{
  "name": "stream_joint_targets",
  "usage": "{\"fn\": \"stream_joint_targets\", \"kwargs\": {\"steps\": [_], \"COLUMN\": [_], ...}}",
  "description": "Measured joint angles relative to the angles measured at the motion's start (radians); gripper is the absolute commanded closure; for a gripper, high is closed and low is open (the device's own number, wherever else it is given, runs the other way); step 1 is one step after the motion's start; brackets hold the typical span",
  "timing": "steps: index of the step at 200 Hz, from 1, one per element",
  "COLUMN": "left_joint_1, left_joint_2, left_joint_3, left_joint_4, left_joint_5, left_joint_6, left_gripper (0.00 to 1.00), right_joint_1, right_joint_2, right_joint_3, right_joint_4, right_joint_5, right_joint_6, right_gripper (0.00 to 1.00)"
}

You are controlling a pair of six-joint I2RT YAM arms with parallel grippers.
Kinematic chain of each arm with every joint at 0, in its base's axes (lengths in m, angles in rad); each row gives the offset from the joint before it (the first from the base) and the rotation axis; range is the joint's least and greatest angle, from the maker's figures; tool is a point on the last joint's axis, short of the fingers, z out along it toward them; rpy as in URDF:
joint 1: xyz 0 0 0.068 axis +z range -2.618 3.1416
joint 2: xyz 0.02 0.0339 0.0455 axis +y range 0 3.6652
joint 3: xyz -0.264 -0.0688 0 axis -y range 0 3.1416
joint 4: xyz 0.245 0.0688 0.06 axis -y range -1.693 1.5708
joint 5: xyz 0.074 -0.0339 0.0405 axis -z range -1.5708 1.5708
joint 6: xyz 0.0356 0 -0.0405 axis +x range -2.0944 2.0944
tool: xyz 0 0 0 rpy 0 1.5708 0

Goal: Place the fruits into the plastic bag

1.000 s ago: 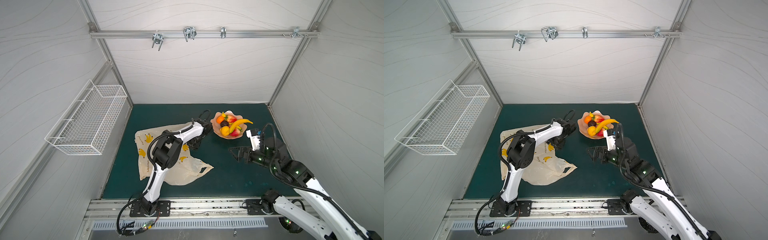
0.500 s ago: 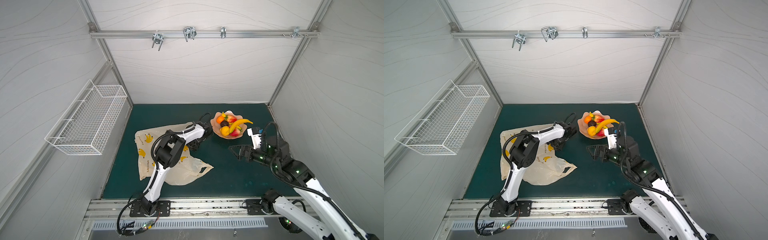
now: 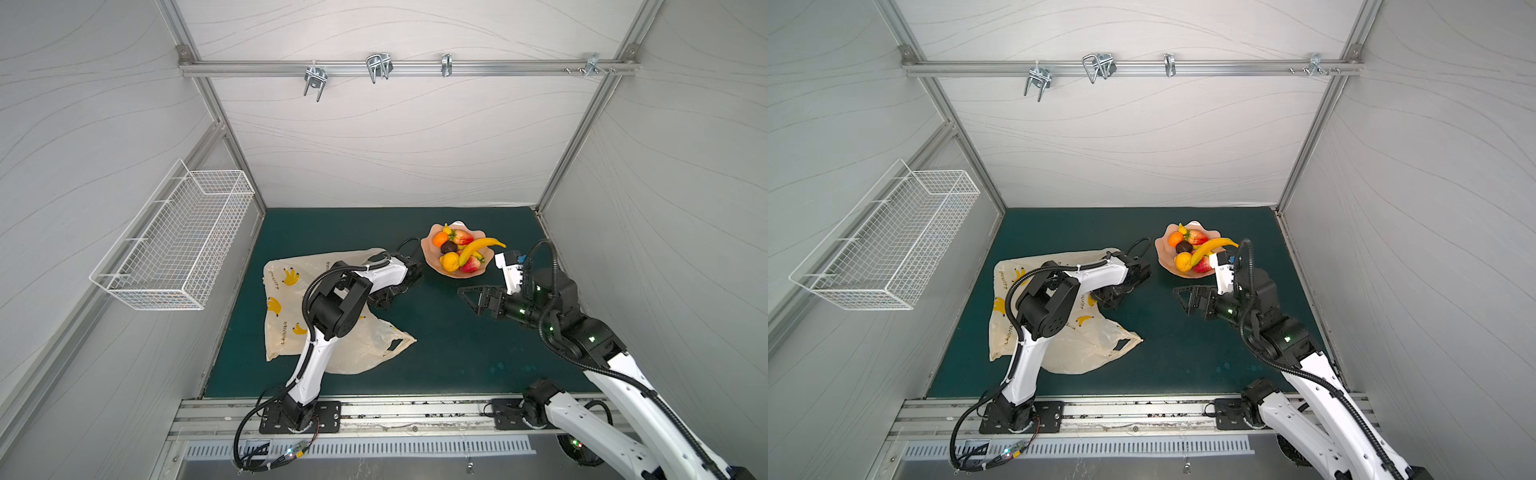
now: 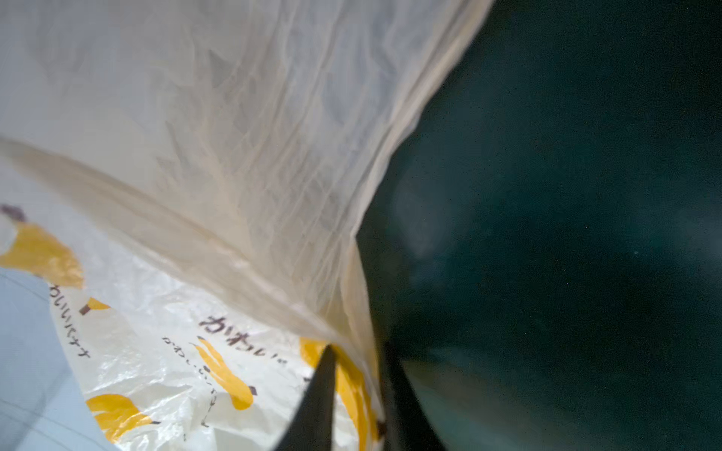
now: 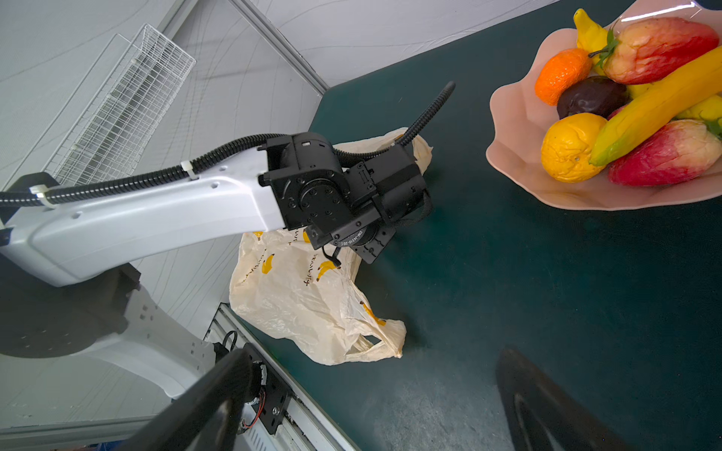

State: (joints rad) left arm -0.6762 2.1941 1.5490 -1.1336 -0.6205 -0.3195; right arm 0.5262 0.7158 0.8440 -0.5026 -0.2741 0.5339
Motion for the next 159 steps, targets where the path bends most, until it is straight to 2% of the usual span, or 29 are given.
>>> {"fn": "stream_joint_targets", "kwargs": {"steps": [4,40,95,159], "left_joint_1": [0.0,0.0,0.006,0.054], "left_joint_2": [-0.005,-0.084,-0.299,-0.507], "left_joint_3": [-0.006,-0.033,-0.029,-0.014], "left_joint_4": [0.0,-0.002,-0.025,-0.053], "left_joint_5": [0.002,0.011,0.044,0.157], "left_joint_6": [0.008,0.015,0.039,0.097], "left_gripper": [1.0,1.0,1.0,1.0], "right_joint_1": [-0.002,-0.023,-0.069,-0.136], "right_joint_2": [0.002,0.016,0.076,0.208], "right_joint_3": [0.0,0.0,0.01,0.075], "right_joint_4": [0.001,0.001,-0.016,-0.058], "right_joint_5": [0.0,-0.005,-0.018,-0.056], "right_joint_6": [0.0,0.001,0.02,0.07], "right_gripper": [0.01,0.01,0.01,0.01]}}
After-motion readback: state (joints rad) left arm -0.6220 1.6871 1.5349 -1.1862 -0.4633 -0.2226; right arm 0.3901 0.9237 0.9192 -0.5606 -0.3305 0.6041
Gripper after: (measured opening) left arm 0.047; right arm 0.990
